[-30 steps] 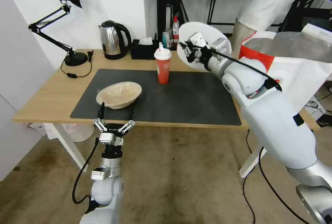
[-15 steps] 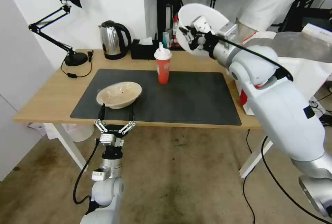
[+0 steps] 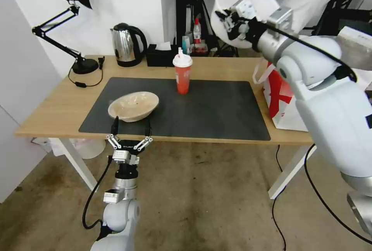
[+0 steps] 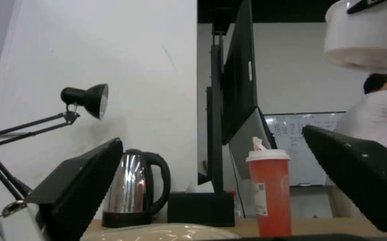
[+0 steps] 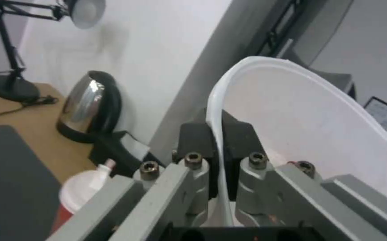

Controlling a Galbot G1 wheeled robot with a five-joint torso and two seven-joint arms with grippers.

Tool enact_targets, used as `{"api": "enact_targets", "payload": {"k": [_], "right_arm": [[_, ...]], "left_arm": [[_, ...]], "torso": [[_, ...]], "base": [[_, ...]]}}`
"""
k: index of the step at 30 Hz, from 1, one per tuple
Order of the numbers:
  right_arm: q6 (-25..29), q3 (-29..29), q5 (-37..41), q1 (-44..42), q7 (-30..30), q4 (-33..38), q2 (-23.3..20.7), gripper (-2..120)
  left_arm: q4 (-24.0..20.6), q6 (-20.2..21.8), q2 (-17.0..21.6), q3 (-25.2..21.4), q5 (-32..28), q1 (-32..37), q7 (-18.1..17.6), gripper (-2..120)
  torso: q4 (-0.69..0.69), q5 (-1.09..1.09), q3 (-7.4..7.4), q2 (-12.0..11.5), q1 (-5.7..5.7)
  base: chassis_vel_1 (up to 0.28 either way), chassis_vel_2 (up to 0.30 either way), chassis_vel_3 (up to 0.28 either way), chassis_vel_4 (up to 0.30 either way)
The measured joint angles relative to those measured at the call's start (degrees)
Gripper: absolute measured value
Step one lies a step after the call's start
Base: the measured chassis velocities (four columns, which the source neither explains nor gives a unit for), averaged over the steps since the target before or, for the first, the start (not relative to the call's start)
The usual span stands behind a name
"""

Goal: Pick up the trash from the table and place it into the takeout bag.

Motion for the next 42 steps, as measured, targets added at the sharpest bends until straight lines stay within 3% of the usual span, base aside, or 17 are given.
{"api": "enact_targets", "payload": {"k": [16, 28, 42], "right_arm": [[2.9, 9.9, 1.0, -6.0, -0.9, 0.9, -7.4, 0], [6.0, 17.9, 1.0, -10.9, -0.6, -2.0, -8.0, 0], [7.8, 21.4, 0.9, -14.0, -0.6, -3.9, -8.2, 0]], "left_arm": [[-0.3, 0.0, 0.0, 0.9, 1.6, 0.1, -0.4, 100], [-0.9, 0.0, 0.0, 0.9, 1.7, 0.9, -0.4, 100], [-1.2, 0.0, 0.0, 0.7, 1.8, 1.4, -0.3, 100]], "torso": [[0.0, 0.0, 0.0, 0.0, 0.0], [0.0, 0.0, 0.0, 0.0, 0.0], [0.0, -0.01, 0.0, 0.0, 0.0]], "base": [[0.0, 0.0, 0.0, 0.0], [0.0, 0.0, 0.0, 0.0], [0.0, 0.0, 0.0, 0.0]]}}
